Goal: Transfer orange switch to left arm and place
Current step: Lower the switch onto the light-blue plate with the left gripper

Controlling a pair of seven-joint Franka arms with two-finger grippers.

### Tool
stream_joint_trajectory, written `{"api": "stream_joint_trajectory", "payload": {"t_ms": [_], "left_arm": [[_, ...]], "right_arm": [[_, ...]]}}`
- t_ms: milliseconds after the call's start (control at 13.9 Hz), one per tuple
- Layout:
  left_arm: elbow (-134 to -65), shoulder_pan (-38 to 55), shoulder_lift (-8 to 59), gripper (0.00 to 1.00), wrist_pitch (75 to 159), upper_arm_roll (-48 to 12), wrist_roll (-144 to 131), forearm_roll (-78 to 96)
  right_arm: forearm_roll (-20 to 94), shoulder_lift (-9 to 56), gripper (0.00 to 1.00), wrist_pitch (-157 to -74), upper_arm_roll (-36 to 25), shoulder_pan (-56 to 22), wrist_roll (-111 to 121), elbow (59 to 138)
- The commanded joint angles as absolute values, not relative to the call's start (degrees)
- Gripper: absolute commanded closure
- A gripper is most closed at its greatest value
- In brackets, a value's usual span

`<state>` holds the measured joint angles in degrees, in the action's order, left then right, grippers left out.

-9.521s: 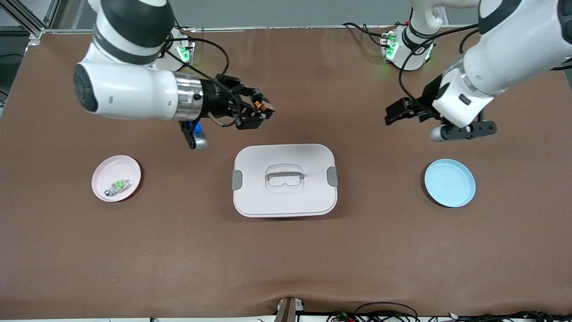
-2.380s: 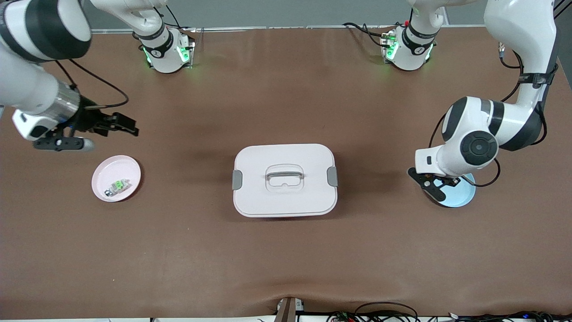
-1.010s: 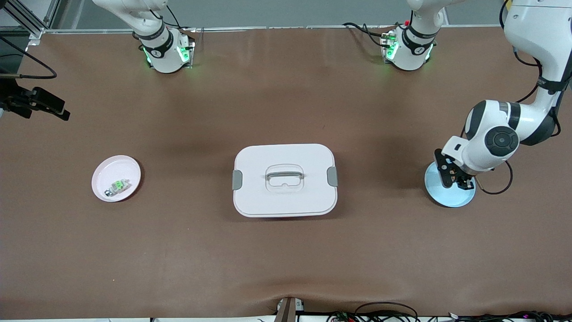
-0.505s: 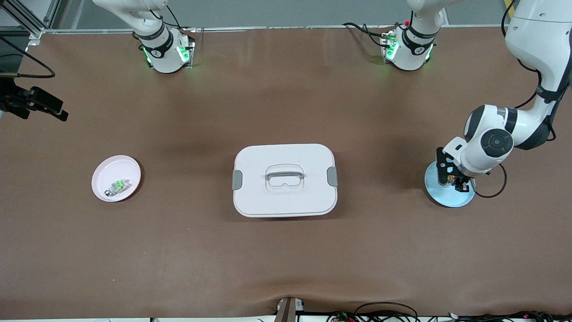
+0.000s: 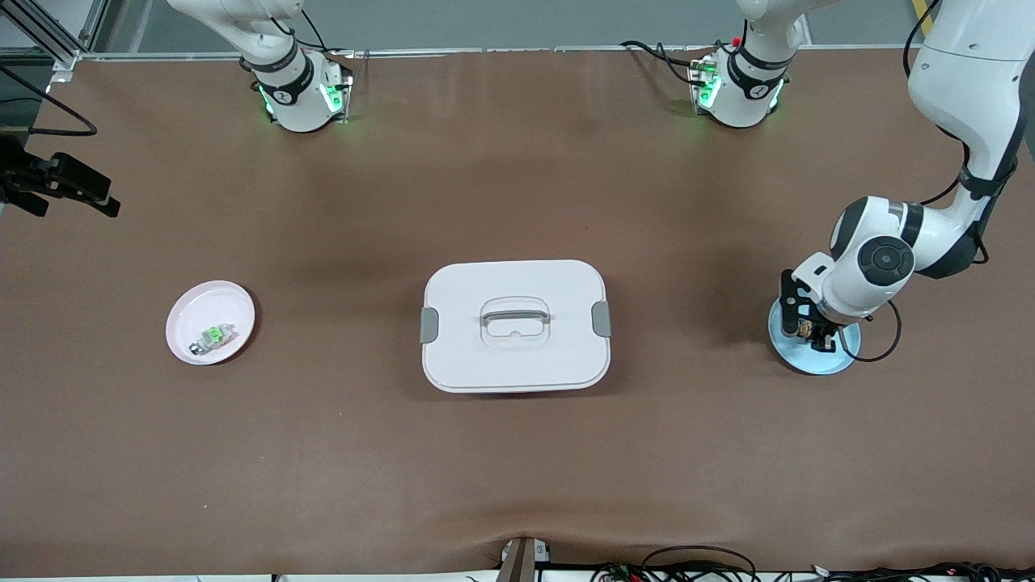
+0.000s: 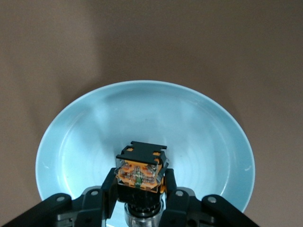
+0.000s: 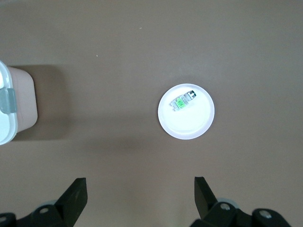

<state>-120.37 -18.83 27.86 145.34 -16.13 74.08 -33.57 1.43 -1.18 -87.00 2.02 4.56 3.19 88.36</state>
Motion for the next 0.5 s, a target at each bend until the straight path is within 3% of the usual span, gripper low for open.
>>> {"api": "stream_joint_trajectory", "payload": {"t_ms": [0, 72, 144, 433], "left_arm": [[-120.32, -19.34, 27.86, 0.62, 146.25, -16.35, 74.10, -34.80], [-120.24, -19.51, 27.77, 0.36, 146.25, -16.35, 73.57, -34.72], [-120.15, -19.69, 27.77, 0.00, 146.25, -16.35, 73.30, -34.63], [-120.15, -21.01, 24.80, 0.00, 145.55, -16.70, 71.37, -33.40]], "right_arm": [[1.41, -0.70, 0.00, -86.57, 3.08, 6.33, 5.45, 87.54], [1.41, -0.70, 0.00, -86.57, 3.08, 6.42, 5.19, 87.63], [1.49, -0.70, 0.00, -86.57, 3.08, 6.59, 3.79, 87.71], [1.41, -0.70, 0.00, -86.57, 3.08, 6.42, 0.44, 87.71]]}}
